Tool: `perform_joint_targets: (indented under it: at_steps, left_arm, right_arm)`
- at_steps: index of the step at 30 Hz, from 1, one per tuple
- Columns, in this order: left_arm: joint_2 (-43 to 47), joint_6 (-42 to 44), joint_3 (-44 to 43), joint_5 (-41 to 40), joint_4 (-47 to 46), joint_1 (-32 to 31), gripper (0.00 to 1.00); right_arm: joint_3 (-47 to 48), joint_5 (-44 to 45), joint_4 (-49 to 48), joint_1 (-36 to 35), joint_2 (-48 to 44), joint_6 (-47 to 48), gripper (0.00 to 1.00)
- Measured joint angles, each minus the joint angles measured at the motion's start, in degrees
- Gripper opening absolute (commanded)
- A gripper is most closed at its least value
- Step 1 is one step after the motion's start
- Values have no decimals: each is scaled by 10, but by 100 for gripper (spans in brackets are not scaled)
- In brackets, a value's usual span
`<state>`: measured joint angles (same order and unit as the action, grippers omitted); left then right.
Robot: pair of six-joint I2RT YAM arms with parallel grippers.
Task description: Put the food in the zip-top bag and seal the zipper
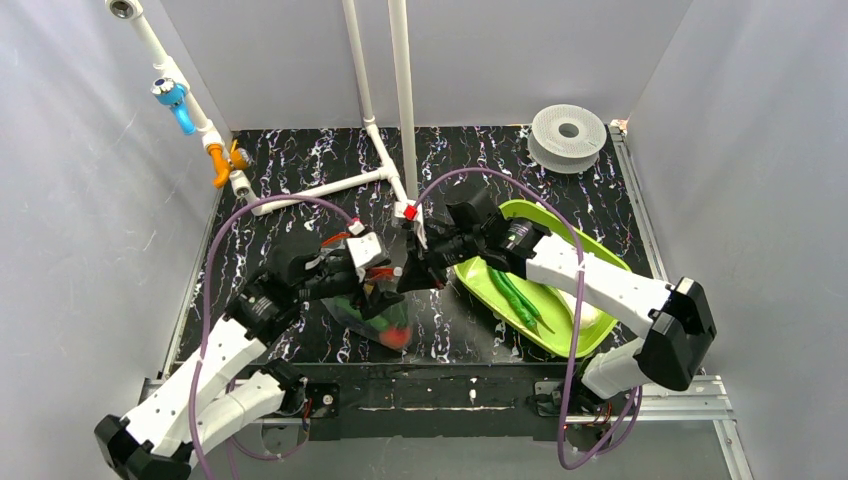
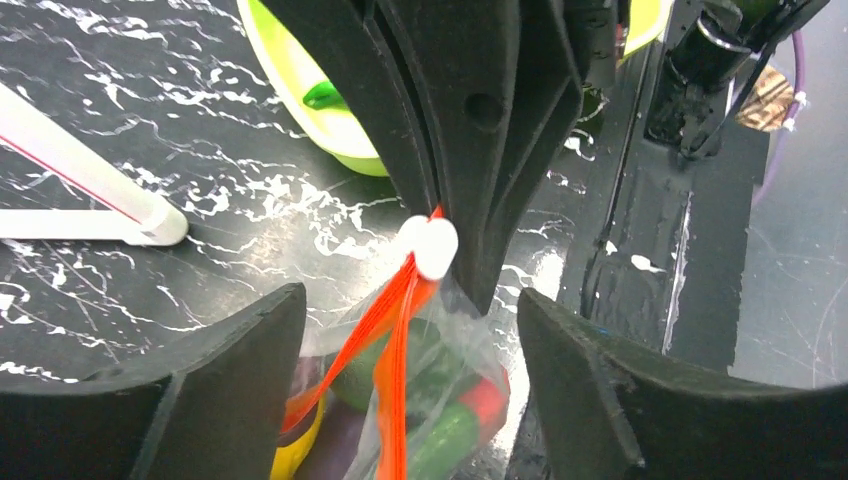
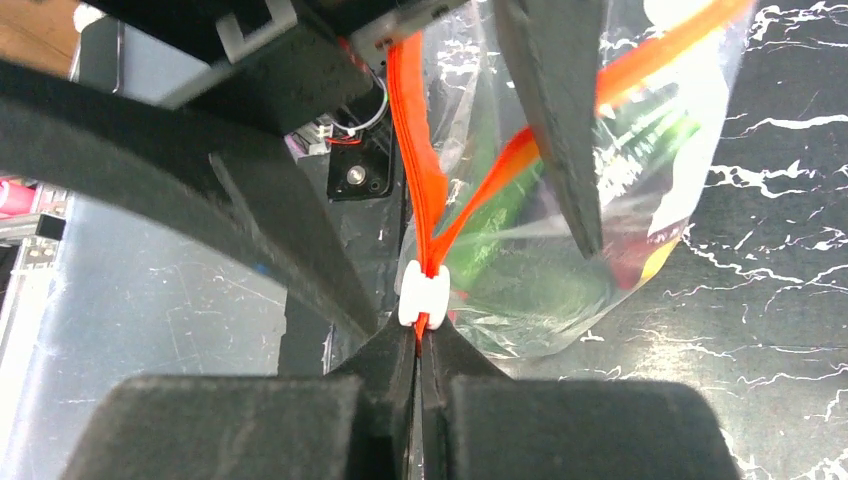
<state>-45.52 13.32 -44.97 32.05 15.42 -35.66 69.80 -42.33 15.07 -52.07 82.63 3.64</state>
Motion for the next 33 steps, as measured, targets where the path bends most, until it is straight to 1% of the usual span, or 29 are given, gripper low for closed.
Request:
perform_joint_targets:
  at_steps: [5,6,7,10,12,13,14,15,16,17,19,20,22,25,28,31,33]
  left_arm:
    - [53,-14,14,-15,-18,3,51]
    - [57,-17,14,-17,-20,3,45]
    - [59,-21,14,-17,-21,3,37]
    - [58,-30,14,-19,-14,3,10]
    - [54,-31,10,-19,1,3,3]
    - [52,-31,6,-20,9,3,1]
    - [50,-32,2,-20,16,3,0]
    - [47,-33,-4,-20,25,3,0]
    - [45,-35,-9,-22,32,3,0]
    - [45,-38,-12,-23,37,3,0]
    - [51,-51,-14,-31,49,4,0]
    - [55,-57,-14,-33,53,4,0]
    - [76,-76,-9,-39,52,4,0]
    - [127,-103,12,-43,41,4,0]
    - [160,-125,24,-45,34,4,0]
    - [162,-141,24,-44,29,4,0]
    - [157,-147,24,-43,28,4,0]
  right_arm:
    - [-11,-1,-2,0,-13,-7,1]
    - [-12,0,-2,0,-14,-8,1]
    - [-13,0,-2,0,-16,-9,1]
    - [-18,3,-8,1,-21,-15,1]
    - [-27,7,-17,1,-27,-20,1]
    - [-32,10,-23,1,-30,-22,1]
    - [-38,12,-30,1,-33,-28,5]
    - [-42,14,-37,1,-35,-34,13]
    - [-47,16,-47,0,-36,-41,23]
    - [-50,17,-56,0,-37,-50,30]
    - [-68,23,-87,1,-43,-72,40]
    - [-81,27,-107,2,-48,-84,43]
    - [-120,35,-163,3,-66,-112,48]
    - [-174,42,-237,3,-85,-154,50]
    - [-180,32,-276,3,-81,-181,53]
    - [-170,11,-304,4,-68,-200,60]
    - [-166,-4,-321,3,-59,-210,62]
